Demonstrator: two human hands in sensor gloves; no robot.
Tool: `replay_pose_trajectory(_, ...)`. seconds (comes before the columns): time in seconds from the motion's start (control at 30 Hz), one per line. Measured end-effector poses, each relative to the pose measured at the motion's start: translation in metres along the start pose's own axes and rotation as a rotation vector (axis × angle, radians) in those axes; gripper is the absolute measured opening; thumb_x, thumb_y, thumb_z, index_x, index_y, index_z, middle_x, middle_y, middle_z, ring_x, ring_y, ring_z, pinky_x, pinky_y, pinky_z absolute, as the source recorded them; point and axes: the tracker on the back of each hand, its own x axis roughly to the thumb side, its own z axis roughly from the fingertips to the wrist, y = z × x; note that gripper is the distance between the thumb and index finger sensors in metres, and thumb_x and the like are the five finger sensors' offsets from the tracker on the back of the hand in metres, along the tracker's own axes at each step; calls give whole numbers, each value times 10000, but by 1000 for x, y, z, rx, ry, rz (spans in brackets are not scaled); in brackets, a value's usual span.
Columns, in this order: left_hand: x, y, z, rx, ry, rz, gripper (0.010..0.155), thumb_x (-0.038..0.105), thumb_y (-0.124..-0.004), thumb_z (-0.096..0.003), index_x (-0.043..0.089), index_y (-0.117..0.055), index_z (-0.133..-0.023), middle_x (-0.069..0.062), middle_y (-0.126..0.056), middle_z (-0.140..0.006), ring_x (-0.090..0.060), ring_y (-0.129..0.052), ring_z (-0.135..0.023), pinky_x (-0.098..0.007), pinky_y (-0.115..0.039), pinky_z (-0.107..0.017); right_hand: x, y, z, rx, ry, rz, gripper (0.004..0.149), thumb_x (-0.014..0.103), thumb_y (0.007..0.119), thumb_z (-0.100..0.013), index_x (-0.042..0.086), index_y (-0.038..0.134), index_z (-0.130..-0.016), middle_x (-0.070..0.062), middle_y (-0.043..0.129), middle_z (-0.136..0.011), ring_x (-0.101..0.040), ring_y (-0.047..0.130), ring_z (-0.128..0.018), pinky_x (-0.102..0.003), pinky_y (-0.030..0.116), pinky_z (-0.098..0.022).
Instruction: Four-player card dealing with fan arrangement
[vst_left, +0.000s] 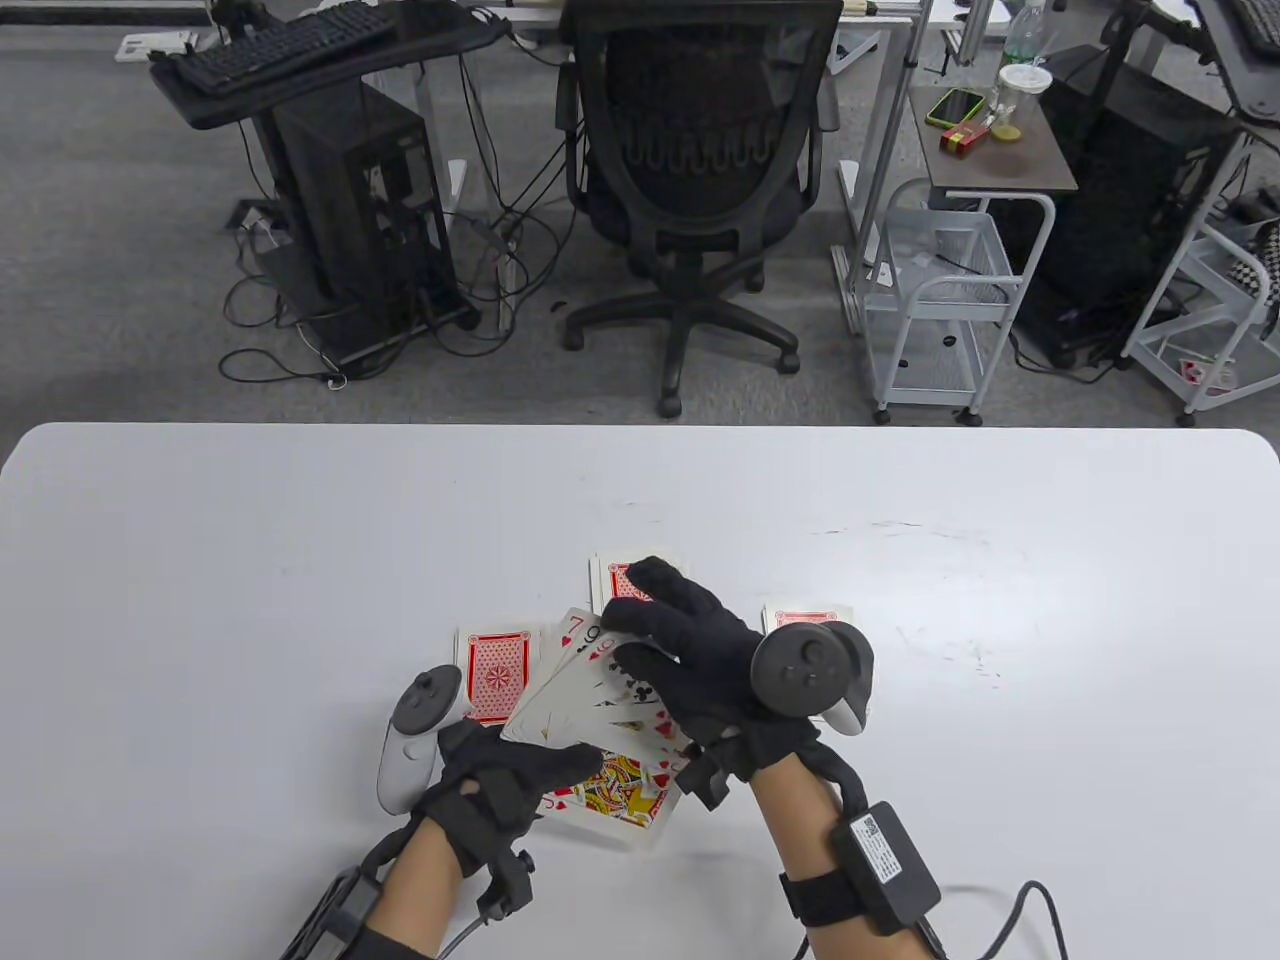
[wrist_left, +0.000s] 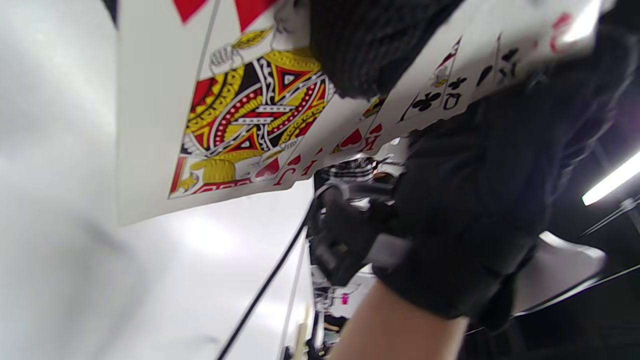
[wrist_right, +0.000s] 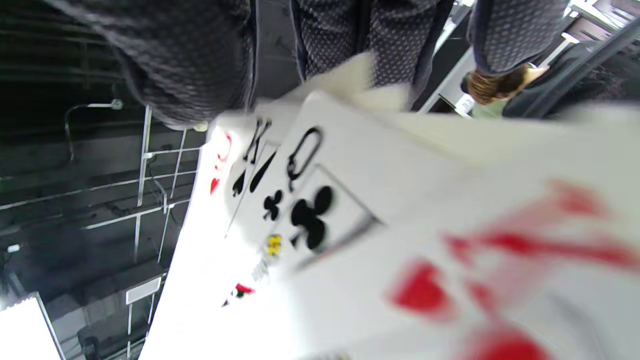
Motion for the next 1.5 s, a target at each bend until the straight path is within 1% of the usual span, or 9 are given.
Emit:
replay_pose_trajectory(0.13,1,7,6,78,-89,146,569,244,-822,-529,445,-613,-1019,38,-805,-1019,-338,-918,-880,-491,-834,-597,-19,-2,6,5,156,-94,671,490,768,-551,158,534,-1086,-193,569,-1057,-439,821,-860,-698,610,-583)
replay_pose_trajectory(0.33,0,16,14,211,-208,297,570,255,-811,-540,465,-585,-1018,82,-773,-1037,-301,-880,-925,-472,-808,-641,-41,31,12,323,399,-86,751,569,770,-541,111,504,-1073,-154,641,-978,-348,898,-725,-643,657,-565)
replay_pose_trajectory(0.4,0,17,15,239,-236,324,570,255,-811,-541,472,-582,-1015,91,-768,-1038,-293,-875,-932,-470,-804,-647,-43,42,13,343,425,-81,727,562,803,-522,119,542,-1037,-112,703,-914,-304,935,-665,-626,680,-553)
replay_pose_trajectory(0.5,0,18,17,262,-246,328,569,251,-816,-539,480,-588,-1007,104,-766,-1036,-288,-866,-939,-472,-799,-651,-42,50,14,252,445,-125,531,433,873,-489,169,675,-905,-23,821,-754,-211,1004,-496,-603,723,-520)
replay_pose_trajectory(0.57,-1,19,18,271,-250,329,570,256,-813,-541,485,-580,-1008,110,-762,-1038,-278,-871,-939,-463,-803,-653,-41,50,14,218,457,-170,504,390,900,-465,166,712,-874,-24,848,-731,-210,1022,-465,-604,730,-513)
replay_pose_trajectory(0.9,1,17,17,239,-261,347,553,287,-783,-538,484,-581,-1013,92,-745,-1055,-298,-849,-952,-471,-792,-658,-49,32,13,161,432,-212,630,244,927,-444,87,654,-989,-151,823,-841,-201,1046,-410,-583,746,-523)
replay_pose_trajectory(1.1,0,20,16,231,-205,286,553,260,-796,-533,457,-606,-1014,42,-780,-1034,-340,-904,-892,-489,-831,-603,-51,-3,15,-4,396,-86,592,245,917,-451,149,672,-982,-91,829,-823,-217,1010,-436,-604,716,-530)
replay_pose_trajectory(1.2,1,17,12,161,-128,177,558,250,-805,-529,453,-616,-1014,25,-797,-1022,-351,-926,-867,-493,-846,-580,-47,-27,14,-129,271,-77,529,232,901,-459,211,712,-952,-57,836,-812,-250,987,-523,-643,674,-550)
replay_pose_trajectory(1.5,-3,1,0,1,15,1,560,241,-819,-520,427,-639,-1016,-1,-828,-1002,-367,-956,-828,-500,-862,-548,-22,-49,11,-259,32,-107,430,222,880,-459,316,792,-870,-8,851,-827,-283,978,-655,-664,653,-570)
